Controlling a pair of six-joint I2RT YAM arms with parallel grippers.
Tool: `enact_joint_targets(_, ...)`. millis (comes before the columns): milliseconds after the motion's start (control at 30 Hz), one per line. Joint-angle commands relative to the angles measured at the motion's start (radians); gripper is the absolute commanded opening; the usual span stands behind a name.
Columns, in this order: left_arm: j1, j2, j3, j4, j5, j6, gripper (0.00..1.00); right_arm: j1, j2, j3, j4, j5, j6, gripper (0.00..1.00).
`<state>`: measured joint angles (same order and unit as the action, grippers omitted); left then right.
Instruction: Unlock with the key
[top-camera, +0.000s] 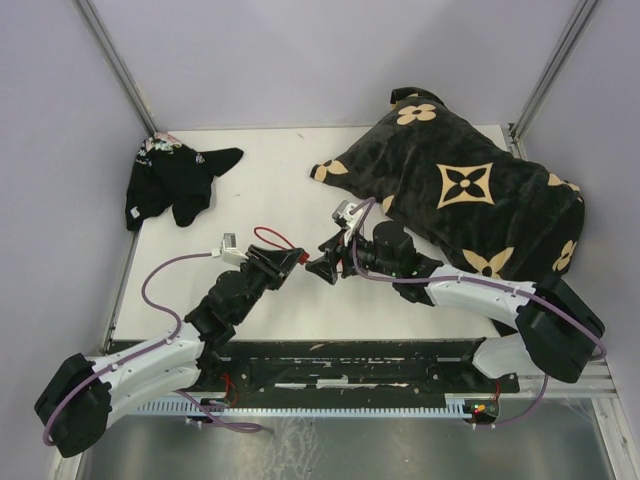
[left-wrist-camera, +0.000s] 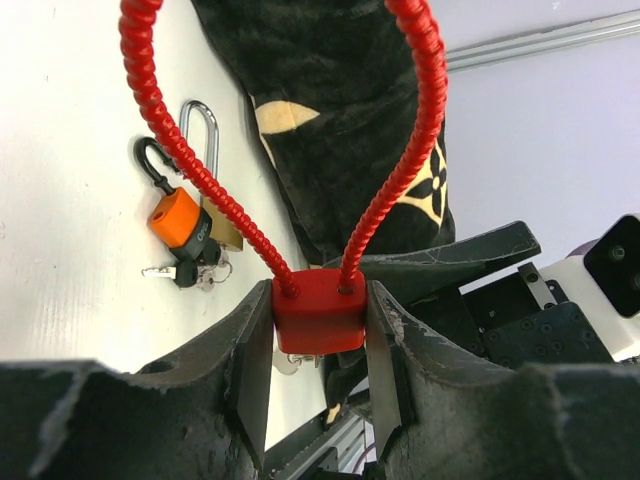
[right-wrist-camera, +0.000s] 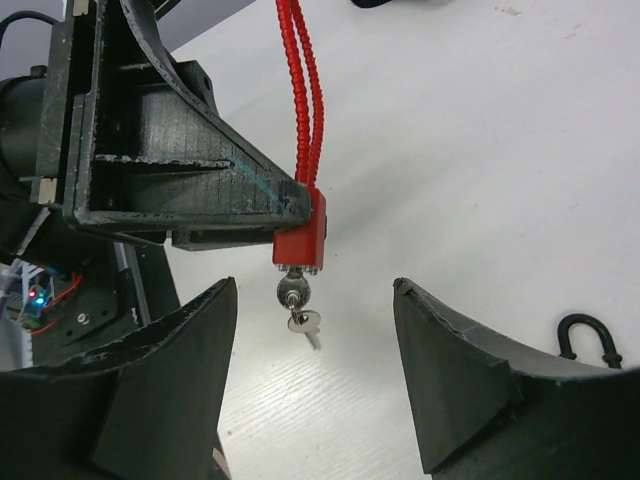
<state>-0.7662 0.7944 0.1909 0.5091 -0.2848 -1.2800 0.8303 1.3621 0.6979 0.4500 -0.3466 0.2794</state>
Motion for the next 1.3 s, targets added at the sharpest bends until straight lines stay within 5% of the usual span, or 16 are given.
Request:
enact_joint_targets(0, -0.001, 0.008, 0.052, 0.028, 0.007, -0.062, 0.03, 0.023, 0.036, 0.015, 0.126, 0.070, -0.085, 0.71)
enact_joint_targets(467, -0.002, 0.070, 0.064, 0.065, 0.063, -0.115, 0.03, 0.050, 0.134, 0.026, 0.251, 0.102, -0.087, 0.58)
enact_joint_targets(633, -0.002, 0.064, 0.058, 0.072, 0.063, -0.123, 0.03, 0.050, 0.139, 0.020, 0.247, 0.105, -0.101, 0.28)
enact_joint_targets(700, -0.003, 0.038, 0.064, 0.033, 0.048, -0.116, 0.09, 0.050, 0.130, 0.011, 0.235, 0.117, -0.112, 0.16)
enact_joint_targets(800, -0.001, -0.015, 0.079, -0.063, 0.014, -0.103, 0.33, 0.050, 0.109, -0.005, 0.217, 0.142, -0.123, 0.03)
enact_joint_targets(933, -0.002, -0.086, 0.107, -0.233, -0.030, -0.114, 0.56, 0.050, 0.093, -0.014, 0.208, 0.161, -0.129, 0.02)
enact_joint_targets(1267, -0.002, -0.100, 0.187, -0.372, -0.078, -0.117, 0.65, 0.058, 0.099, -0.018, 0.211, 0.166, -0.132, 0.02)
